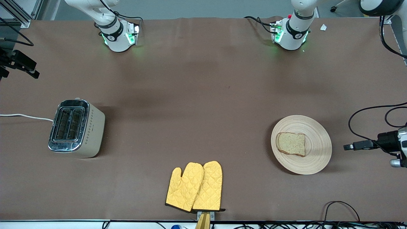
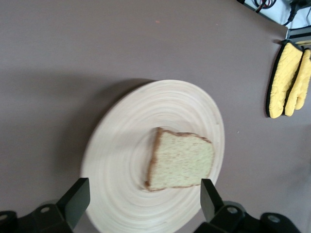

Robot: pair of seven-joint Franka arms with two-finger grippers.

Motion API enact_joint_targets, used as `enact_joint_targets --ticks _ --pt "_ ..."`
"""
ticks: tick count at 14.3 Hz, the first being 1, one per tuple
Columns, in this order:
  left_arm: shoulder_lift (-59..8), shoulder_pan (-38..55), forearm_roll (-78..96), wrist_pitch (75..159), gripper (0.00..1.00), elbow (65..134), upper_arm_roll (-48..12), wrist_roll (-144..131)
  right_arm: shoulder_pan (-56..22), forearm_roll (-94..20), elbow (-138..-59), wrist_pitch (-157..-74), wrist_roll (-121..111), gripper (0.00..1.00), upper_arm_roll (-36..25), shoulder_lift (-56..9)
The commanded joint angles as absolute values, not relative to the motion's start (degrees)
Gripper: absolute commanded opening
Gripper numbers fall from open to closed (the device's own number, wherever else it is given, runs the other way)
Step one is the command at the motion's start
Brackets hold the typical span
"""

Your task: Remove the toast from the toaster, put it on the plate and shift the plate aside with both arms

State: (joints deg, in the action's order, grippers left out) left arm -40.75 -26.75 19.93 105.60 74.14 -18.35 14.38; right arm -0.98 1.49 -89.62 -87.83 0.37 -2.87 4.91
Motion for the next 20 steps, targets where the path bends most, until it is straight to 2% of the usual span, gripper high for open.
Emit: enact_joint_targets --ticks 1,5,8,15,16,18,20 --pt "-36.0 -21.3 14.0 105.0 1.00 74.8 -17.8 5.7 0.2 1.3 -89.2 -88.8 0.1 1.00 -2.1 4.9" --pt "-29.5 -12.4 4.3 104.5 1.00 75.2 -17.8 -4.1 0.1 1.3 -89.4 -89.3 0.1 1.00 -2.1 5.0" --pt "-25.4 -7.8 0.0 100.3 1.00 75.2 -17.8 -7.0 0.2 1.3 -89.2 -89.7 0.1 1.00 -2.1 4.8" --pt "-17.6 -2.9 -2.7 93.3 1.00 75.8 -17.7 -12.2 0.2 1.3 -89.2 -89.6 0.3 1.00 -2.1 4.8" --pt "-16.1 -0.4 -2.7 91.2 1.00 76.0 -16.5 -11.9 0.2 1.3 -89.2 -89.6 0.3 1.00 -2.1 4.9" --pt "-12.6 4.8 -2.7 88.0 1.00 76.5 -9.9 -11.8 0.2 1.3 -89.2 -89.6 0.3 1.00 -2.1 4.9" --pt "-7.1 5.2 -2.6 87.8 1.00 81.2 -9.1 -9.3 0.2 1.3 -89.2 -89.6 0.3 1.00 -2.2 4.9"
